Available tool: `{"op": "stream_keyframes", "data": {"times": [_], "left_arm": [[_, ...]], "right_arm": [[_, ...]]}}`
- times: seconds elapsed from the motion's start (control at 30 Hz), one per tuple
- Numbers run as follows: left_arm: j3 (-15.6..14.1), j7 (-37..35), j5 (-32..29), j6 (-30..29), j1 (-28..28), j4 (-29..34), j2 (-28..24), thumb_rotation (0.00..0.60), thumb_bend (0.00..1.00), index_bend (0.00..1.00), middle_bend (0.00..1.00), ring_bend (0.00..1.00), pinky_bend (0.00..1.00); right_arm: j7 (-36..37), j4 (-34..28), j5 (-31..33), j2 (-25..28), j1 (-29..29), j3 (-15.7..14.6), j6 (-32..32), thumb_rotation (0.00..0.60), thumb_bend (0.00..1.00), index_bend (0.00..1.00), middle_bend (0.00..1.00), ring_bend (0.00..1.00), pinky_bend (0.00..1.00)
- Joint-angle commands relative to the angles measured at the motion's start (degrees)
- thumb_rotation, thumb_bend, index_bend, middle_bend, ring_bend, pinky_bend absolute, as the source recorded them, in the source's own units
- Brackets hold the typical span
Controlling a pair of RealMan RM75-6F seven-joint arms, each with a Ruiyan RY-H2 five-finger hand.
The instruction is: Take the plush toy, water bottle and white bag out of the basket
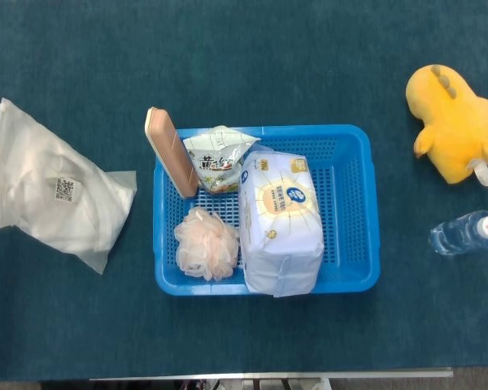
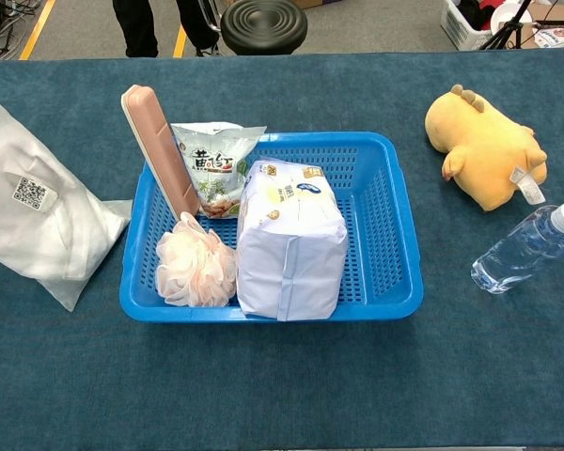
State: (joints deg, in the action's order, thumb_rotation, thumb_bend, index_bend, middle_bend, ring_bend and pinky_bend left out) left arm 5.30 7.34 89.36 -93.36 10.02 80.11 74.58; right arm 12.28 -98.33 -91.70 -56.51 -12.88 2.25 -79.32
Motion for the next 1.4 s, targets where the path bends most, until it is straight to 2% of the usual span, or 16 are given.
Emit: {"op": "stream_keyframes", "data": {"times": [0.03,0.17,0.4,0.57,0.7,0.9,1.17,1.4], "left_arm": [[1.83,-5.27,1.17,-4.33,-0.33,-0.38,2.02,0.6,0.09,0.03,0.03,0.12,0.39],[4.26,-10.23,2.21,-9.32,-0.47,-1.2,4.02,0.6,0.09,0.19,0.13,0.12,0.39],[5.22,-9.23,1.8,-9.68,-0.38,-0.57,4.12,0.6,0.09,0.24,0.14,0.12,0.36],[2.69,-9.84,3.43,-6.95,-0.16,0.52,3.04,0.6,0.09,0.27,0.15,0.11,0.36],[-0.34,-12.04,5.74,-3.75,0.31,3.35,0.78,0.6,0.09,0.32,0.19,0.13,0.36],[-3.65,-14.59,3.81,4.07,1.0,10.34,-3.37,0.6,0.09,0.35,0.25,0.15,0.36],[-4.67,-15.3,1.23,9.58,1.82,11.19,-5.04,0.6,0.09,0.35,0.25,0.15,0.36],[-4.24,-15.92,-0.88,11.94,2.29,10.67,-4.87,0.6,0.09,0.35,0.25,0.15,0.36]], "right_arm": [[-1.91,0.03,0.04,-0.5,0.55,0.27,-1.2,0.6,0.0,0.13,0.24,0.19,0.46],[-4.93,-0.23,-0.02,-1.04,1.28,0.6,-2.85,0.6,0.0,0.13,0.23,0.17,0.38],[-5.64,-0.68,0.32,-0.99,1.7,0.52,-2.94,0.6,0.0,0.13,0.23,0.17,0.35],[-5.99,-0.51,0.39,-1.02,1.99,0.6,-3.31,0.6,0.0,0.13,0.23,0.17,0.35],[-9.64,-0.33,0.8,-1.54,2.96,0.64,-4.57,0.6,0.0,0.13,0.23,0.17,0.35],[-22.3,-1.52,2.9,-2.42,6.34,0.11,-7.92,0.6,0.0,0.13,0.23,0.17,0.35],[-27.91,-4.63,3.98,-2.37,11.58,-1.22,-13.47,0.6,0.0,0.13,0.23,0.17,0.35],[-26.3,-5.08,5.01,-2.17,13.1,-1.14,-14.14,0.6,0.0,0.13,0.23,0.17,0.35]]}}
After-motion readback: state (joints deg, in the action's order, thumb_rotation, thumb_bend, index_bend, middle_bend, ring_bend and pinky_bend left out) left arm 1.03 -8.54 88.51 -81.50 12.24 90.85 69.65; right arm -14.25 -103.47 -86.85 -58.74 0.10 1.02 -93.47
